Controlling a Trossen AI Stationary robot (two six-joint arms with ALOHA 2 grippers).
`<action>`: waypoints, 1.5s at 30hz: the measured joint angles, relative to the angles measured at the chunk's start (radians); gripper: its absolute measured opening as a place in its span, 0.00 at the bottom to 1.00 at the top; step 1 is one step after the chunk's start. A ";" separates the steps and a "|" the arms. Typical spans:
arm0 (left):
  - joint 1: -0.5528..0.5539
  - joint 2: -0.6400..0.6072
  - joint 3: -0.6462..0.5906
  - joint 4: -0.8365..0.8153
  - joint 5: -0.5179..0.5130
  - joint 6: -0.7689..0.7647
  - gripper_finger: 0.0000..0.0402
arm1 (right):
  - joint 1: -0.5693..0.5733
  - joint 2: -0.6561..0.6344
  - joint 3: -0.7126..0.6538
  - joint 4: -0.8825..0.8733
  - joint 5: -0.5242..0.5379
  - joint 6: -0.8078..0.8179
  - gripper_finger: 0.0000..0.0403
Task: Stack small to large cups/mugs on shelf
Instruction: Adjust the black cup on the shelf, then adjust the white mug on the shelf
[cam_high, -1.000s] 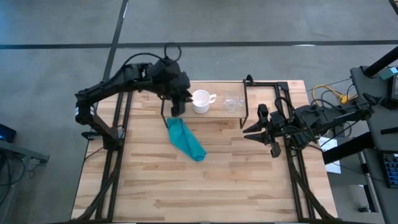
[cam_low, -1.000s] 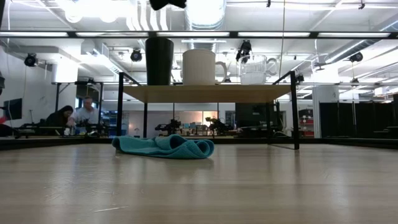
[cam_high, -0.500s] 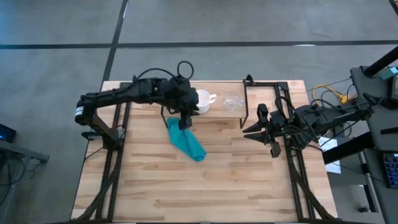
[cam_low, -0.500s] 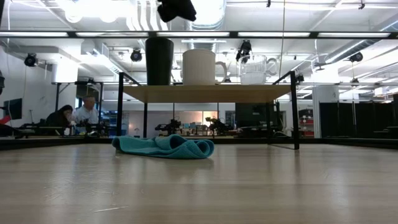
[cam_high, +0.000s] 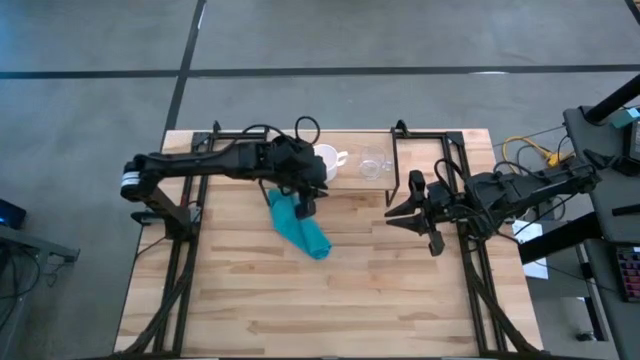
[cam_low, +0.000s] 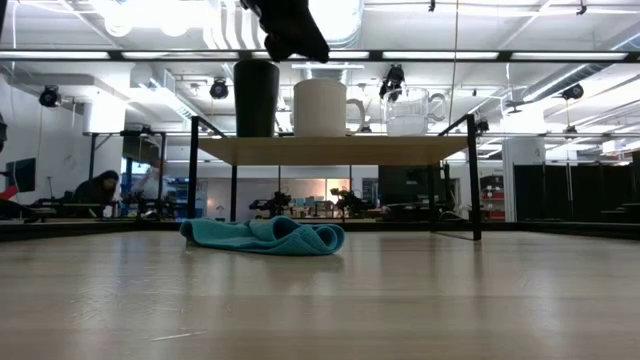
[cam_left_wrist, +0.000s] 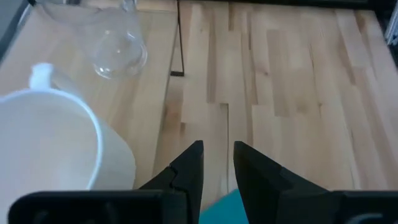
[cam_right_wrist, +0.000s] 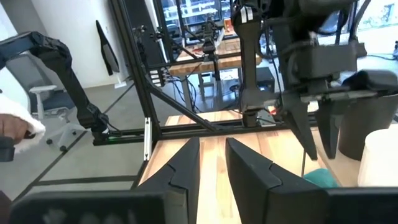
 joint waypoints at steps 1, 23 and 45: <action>0.000 0.000 -0.011 0.008 0.000 0.000 0.19 | 0.000 0.002 0.000 0.002 0.000 0.001 0.18; -0.013 0.000 -0.071 0.100 -0.135 0.001 0.19 | 0.000 0.004 0.000 0.002 0.000 0.016 0.19; -0.195 0.008 -0.077 0.218 -0.403 -0.112 0.19 | 0.000 0.004 0.000 0.002 0.000 0.008 0.20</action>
